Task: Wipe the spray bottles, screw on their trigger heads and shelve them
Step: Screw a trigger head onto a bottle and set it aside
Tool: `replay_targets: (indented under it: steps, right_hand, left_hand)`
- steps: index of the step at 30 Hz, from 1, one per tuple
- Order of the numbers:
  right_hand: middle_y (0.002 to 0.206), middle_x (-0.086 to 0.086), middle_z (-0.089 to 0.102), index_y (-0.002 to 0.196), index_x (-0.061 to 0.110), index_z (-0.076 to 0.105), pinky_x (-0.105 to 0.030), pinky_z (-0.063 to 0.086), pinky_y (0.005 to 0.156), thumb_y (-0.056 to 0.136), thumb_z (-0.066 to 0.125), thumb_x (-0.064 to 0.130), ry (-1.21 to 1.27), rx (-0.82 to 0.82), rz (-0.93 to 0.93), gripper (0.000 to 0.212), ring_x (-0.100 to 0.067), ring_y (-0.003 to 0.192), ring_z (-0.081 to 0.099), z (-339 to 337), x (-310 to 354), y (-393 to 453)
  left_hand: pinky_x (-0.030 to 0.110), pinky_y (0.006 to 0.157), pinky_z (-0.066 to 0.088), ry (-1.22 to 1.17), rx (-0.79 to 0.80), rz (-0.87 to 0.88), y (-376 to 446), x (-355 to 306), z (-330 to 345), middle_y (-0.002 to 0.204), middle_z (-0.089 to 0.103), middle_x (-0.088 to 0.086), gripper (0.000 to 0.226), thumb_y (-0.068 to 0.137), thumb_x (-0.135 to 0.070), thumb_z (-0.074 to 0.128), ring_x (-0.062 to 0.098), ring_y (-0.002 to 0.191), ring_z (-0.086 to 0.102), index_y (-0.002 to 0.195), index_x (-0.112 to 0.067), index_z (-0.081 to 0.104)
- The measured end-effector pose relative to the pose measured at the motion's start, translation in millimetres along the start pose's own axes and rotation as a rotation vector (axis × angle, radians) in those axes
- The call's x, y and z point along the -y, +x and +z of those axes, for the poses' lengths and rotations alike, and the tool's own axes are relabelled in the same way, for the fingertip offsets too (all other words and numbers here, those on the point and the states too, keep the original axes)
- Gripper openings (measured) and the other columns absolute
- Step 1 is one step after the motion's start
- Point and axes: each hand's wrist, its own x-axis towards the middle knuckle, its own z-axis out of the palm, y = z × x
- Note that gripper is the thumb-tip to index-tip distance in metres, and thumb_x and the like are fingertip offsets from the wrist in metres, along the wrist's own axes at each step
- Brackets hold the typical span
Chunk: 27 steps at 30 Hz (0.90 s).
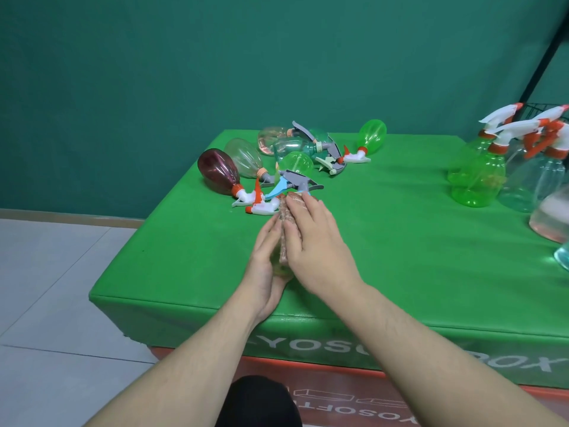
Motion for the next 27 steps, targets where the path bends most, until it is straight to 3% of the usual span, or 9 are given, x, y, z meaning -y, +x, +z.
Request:
replay_targets:
  steps: [3,6,10,15,20,23,25,27]
  right_hand:
    - [0.165,0.0,0.025,0.154,0.023,0.039,-0.039,0.02,0.124,0.106,0.035,0.036,0.063,0.044,0.069,0.05,-0.018,0.152,0.02,-3.0,-2.2,20.0]
    - [0.166,0.003,0.023,0.153,0.025,0.04,-0.036,0.025,0.121,0.106,0.035,0.036,0.129,0.098,0.148,0.048,-0.013,0.151,0.023,-7.0,-2.9,36.9]
    - [0.166,0.007,0.023,0.155,0.025,0.038,-0.03,0.02,0.119,0.108,0.034,0.034,0.155,0.162,0.2,0.048,-0.006,0.152,0.015,-10.6,-3.7,45.7]
    - [0.163,0.004,0.03,0.149,0.024,0.047,-0.036,0.026,0.121,0.107,0.035,0.034,0.122,0.119,0.127,0.045,-0.009,0.151,0.021,-4.8,-4.2,37.8]
    - [0.153,-0.006,0.045,0.145,0.013,0.052,-0.04,0.029,0.12,0.101,0.028,0.039,0.028,0.008,-0.084,0.056,-0.02,0.144,0.036,0.9,-4.6,10.5]
    - [0.155,-0.008,0.041,0.148,0.013,0.048,-0.043,0.027,0.121,0.105,0.028,0.036,-0.057,-0.021,-0.162,0.053,-0.024,0.145,0.034,2.9,-9.7,-4.2]
    - [0.16,-0.005,0.034,0.152,0.019,0.042,-0.046,0.026,0.121,0.105,0.021,0.041,-0.1,-0.003,-0.175,0.055,-0.025,0.149,0.027,3.4,-13.2,-12.6]
    - [0.165,0.001,0.024,0.155,0.028,0.034,-0.052,0.025,0.12,0.105,0.017,0.045,-0.124,0.025,-0.166,0.056,-0.026,0.153,0.018,4.0,-15.8,-21.9]
  left_hand:
    - [0.039,0.085,0.052,-0.004,-0.03,-0.002,2.1,2.5,-1.4,0.132,0.07,0.007,0.056,0.092,-0.037,0.063,0.023,0.109,0.067,0.146,-0.026,0.054]
    - [0.036,0.075,0.058,-0.024,-0.045,0.016,3.8,4.1,-1.3,0.126,0.073,0.01,0.06,0.086,-0.033,0.067,0.023,0.104,0.07,0.144,-0.024,0.055]
    - [0.036,0.07,0.06,-0.021,-0.067,0.015,4.6,5.1,-1.6,0.124,0.074,0.009,0.055,0.088,-0.03,0.066,0.022,0.1,0.072,0.141,-0.026,0.056]
    - [0.032,0.067,0.058,0.025,-0.081,0.037,3.8,7.9,-0.6,0.122,0.074,0.007,0.044,0.095,-0.032,0.061,0.021,0.097,0.072,0.139,-0.029,0.057]
    - [0.035,0.072,0.056,0.05,-0.096,0.039,1.3,7.2,1.2,0.116,0.076,-0.001,0.037,0.103,-0.034,0.054,0.016,0.094,0.073,0.14,-0.033,0.054]
    - [0.029,0.07,0.06,0.063,-0.107,0.032,1.1,6.9,3.1,0.122,0.075,-0.002,0.033,0.106,-0.031,0.052,0.012,0.1,0.074,0.138,-0.031,0.054]
    - [0.027,0.078,0.059,0.07,-0.127,0.04,2.9,6.5,4.4,0.126,0.074,0.002,0.032,0.107,-0.03,0.051,0.013,0.106,0.073,0.139,-0.027,0.053]
    - [0.035,0.096,0.056,0.096,-0.155,0.061,3.7,5.3,6.5,0.132,0.071,0.007,0.042,0.104,-0.04,0.055,0.02,0.119,0.069,0.142,-0.023,0.052]
